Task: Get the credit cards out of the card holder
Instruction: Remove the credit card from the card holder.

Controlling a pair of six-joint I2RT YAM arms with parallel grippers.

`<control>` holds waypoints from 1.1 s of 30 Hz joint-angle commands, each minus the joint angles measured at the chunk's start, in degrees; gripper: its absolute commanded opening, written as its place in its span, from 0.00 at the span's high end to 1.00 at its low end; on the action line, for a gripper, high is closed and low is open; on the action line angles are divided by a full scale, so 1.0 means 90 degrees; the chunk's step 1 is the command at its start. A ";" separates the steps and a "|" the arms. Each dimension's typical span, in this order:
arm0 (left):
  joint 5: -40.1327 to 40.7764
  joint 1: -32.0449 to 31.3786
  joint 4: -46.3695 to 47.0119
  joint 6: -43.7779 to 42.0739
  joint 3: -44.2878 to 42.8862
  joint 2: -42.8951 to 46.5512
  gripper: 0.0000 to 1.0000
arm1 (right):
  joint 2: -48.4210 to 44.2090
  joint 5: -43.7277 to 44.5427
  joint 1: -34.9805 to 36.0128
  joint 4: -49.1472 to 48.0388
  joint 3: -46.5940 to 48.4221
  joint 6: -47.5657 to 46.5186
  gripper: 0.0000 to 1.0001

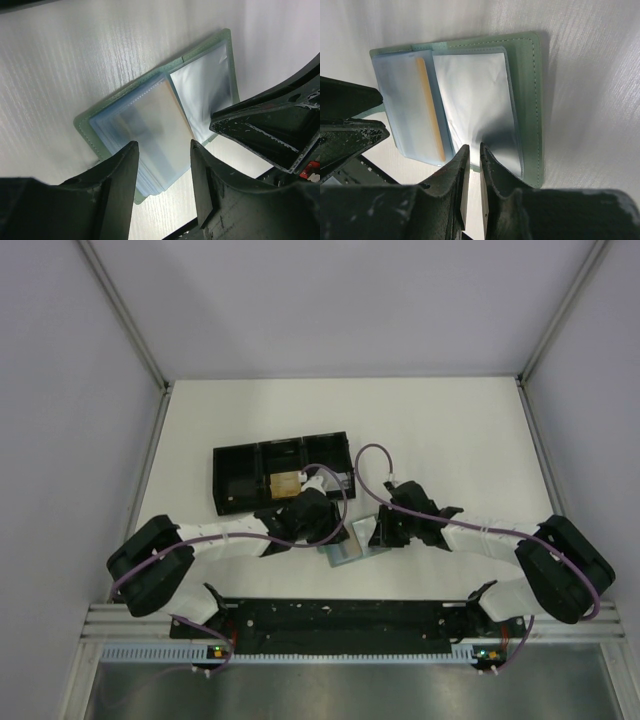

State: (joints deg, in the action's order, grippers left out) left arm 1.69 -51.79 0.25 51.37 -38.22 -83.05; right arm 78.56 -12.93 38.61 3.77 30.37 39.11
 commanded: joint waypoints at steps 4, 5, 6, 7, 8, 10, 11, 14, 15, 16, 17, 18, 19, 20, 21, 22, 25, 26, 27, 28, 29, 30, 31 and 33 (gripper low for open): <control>-0.0071 0.0012 0.0314 0.0200 0.0018 -0.0031 0.50 | 0.0099 -0.0048 -0.0022 -0.0048 -0.0054 -0.0029 0.86; -0.0032 0.0003 0.0295 0.0229 0.0027 -0.0021 0.50 | 0.0089 -0.0048 -0.0022 -0.0057 -0.0044 -0.0029 0.86; -0.0003 0.0002 0.0265 0.0249 0.0047 -0.0011 0.49 | 0.0089 -0.0048 -0.0032 -0.0058 -0.0054 -0.0020 0.86; 0.0046 0.0002 0.0207 0.0268 0.0057 -0.0001 0.49 | 0.0079 -0.0058 -0.0023 -0.0058 -0.0044 -0.0020 0.86; 0.0065 0.0012 0.0168 0.0278 0.0067 -0.0001 0.49 | 0.0079 -0.0048 -0.0022 -0.0058 -0.0054 -0.0029 0.86; 0.0095 0.0012 0.0099 0.0297 0.0076 -0.0001 0.49 | 0.0079 -0.0048 -0.0022 -0.0058 -0.0064 -0.0020 0.86; 0.0095 0.0003 0.0080 0.0307 0.0086 -0.0011 0.48 | 0.0079 -0.0048 -0.0032 -0.0058 -0.0064 -0.0029 0.86; 0.0075 -0.0007 0.0050 0.0366 0.0125 -0.0030 0.47 | 0.0079 -0.0058 -0.0013 -0.0058 -0.0054 -0.0029 0.86; 0.0066 0.0002 0.0050 0.0376 0.0125 -0.0040 0.47 | 0.0079 -0.0067 -0.0022 -0.0058 -0.0054 -0.0020 0.86; 0.0066 0.0002 0.0041 0.0385 0.0116 -0.0050 0.47 | 0.0079 -0.0077 -0.0022 -0.0077 -0.0044 -0.0020 0.86; 0.0066 0.0002 0.0021 0.0405 0.0106 -0.0060 0.43 | 0.0079 -0.0077 -0.0022 -0.0077 -0.0044 -0.0029 0.86; 0.0066 0.0002 0.0011 0.0405 0.0106 -0.0070 0.42 | 0.0079 -0.0087 -0.0032 -0.0077 -0.0054 -0.0029 0.86; 0.0066 0.0002 0.0011 0.0405 0.0096 -0.0079 0.41 | 0.0079 -0.0087 -0.0023 -0.0087 -0.0054 -0.0020 0.86; 0.0056 0.0002 0.0030 0.0405 0.0096 -0.0089 0.41 | 0.0060 -0.0097 -0.0032 -0.0087 -0.0044 -0.0020 0.86; 0.0046 0.0002 0.0050 0.0405 0.0096 -0.0108 0.41 | 0.0079 -0.0106 -0.0023 -0.0097 -0.0054 -0.0020 0.86; 0.0046 0.0002 0.0041 0.0415 0.0086 -0.0138 0.39 | 0.0079 -0.0106 -0.0022 -0.0097 -0.0054 -0.0010 0.86; -0.0002 0.0002 0.0060 0.0444 0.0086 -0.0206 0.39 | 0.0069 -0.0136 -0.0022 -0.0106 -0.0064 -0.0029 0.86; -0.0022 0.0002 0.0089 0.0463 0.0096 -0.0197 0.39 | 0.0079 -0.0145 -0.0013 -0.0126 -0.0064 -0.0020 0.86; -0.0042 0.0002 0.0138 0.0483 0.0096 -0.0216 0.39 | 0.0079 -0.0155 -0.0022 -0.0136 -0.0074 -0.0029 0.86; -0.0071 0.0002 0.0167 0.0502 0.0106 -0.0226 0.39 | 0.0079 -0.0175 -0.0032 -0.0136 -0.0074 -0.0029 0.86; -0.0090 0.0002 0.0216 0.0532 0.0106 -0.0216 0.39 | 0.0079 -0.0204 -0.0023 -0.0155 -0.0074 -0.0039 0.86; -0.0120 0.0002 0.0245 0.0551 0.0106 -0.0206 0.39 | 0.0089 -0.0223 -0.0022 -0.0165 -0.0074 -0.0049 0.86; -0.0130 0.0002 0.0275 0.0561 0.0106 -0.0197 0.39 | 0.0089 -0.0243 -0.0022 -0.0165 -0.0074 -0.0059 0.86; -0.0130 0.0002 0.0323 0.0581 0.0096 -0.0177 0.39 | 0.0079 -0.0292 -0.0013 -0.0175 -0.0074 -0.0068 0.86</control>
State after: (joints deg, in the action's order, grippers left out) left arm 1.23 -51.77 0.73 55.59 -37.36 -83.90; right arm 78.85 -14.55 38.57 3.77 30.37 39.11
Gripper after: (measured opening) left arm 0.613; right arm 0.142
